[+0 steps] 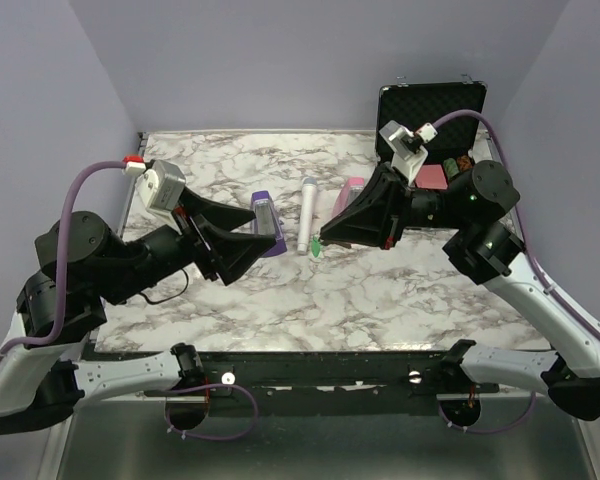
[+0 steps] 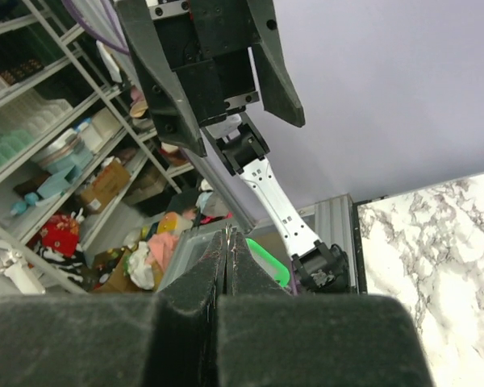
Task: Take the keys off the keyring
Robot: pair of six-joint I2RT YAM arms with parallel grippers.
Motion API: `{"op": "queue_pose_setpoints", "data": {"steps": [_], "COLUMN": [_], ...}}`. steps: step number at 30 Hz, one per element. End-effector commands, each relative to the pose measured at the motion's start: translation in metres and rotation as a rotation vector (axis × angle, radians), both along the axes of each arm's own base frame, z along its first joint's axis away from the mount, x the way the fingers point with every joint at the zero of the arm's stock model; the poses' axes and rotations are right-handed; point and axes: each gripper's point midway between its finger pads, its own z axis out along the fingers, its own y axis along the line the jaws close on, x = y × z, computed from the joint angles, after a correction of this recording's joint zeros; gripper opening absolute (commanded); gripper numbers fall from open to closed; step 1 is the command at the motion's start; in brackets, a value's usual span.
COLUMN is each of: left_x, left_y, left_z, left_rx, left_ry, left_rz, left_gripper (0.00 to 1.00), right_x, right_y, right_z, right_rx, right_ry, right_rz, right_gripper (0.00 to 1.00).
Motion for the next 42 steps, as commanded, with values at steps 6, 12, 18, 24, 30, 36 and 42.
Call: {"op": "queue_pose_setpoints", "data": {"steps": [6, 12, 18, 24, 30, 36, 42], "left_x": [-0.016, -0.014, -0.014, -0.013, -0.006, 0.000, 0.004], "left_y": [-0.029, -0.041, -0.040, -0.040, -0.046, -0.049, -0.051], "left_z": [-0.025, -0.023, -0.020, -0.019, -0.023, -0.023, -0.025], "left_rx": [-0.025, -0.084, -0.099, -0.103, -0.096, -0.102, -0.096], "left_ry": [0.152, 0.206, 0.221, 0.225, 0.250, 0.263, 0.273], "left_rz": [-0.275, -0.379, -0.412, -0.416, -0.414, -0.404, -0.391], "left_gripper": [0.64, 0.55, 0.52, 0.49, 0.42, 0.34, 0.24], "right_x": [-0.014, -0.006, -0.002, 0.000, 0.001, 0.002, 0.002], "right_y": [0.003, 0.007, 0.010, 0.012, 0.014, 0.016, 0.016], "right_z": [-0.011, -0.018, -0.023, -0.027, -0.025, -0.025, -0.023], "right_rx": [-0.080, -0.089, -0.099, -0.113, -0.109, -0.107, -0.096], "right_ry": [-0.016, 0.002, 0.010, 0.014, 0.017, 0.022, 0.021], "right_rz": [0.109, 0.085, 0.076, 0.079, 0.087, 0.090, 0.094], "right_gripper": [0.01, 0.01, 0.01, 0.01, 0.01, 0.01, 0.01]}}
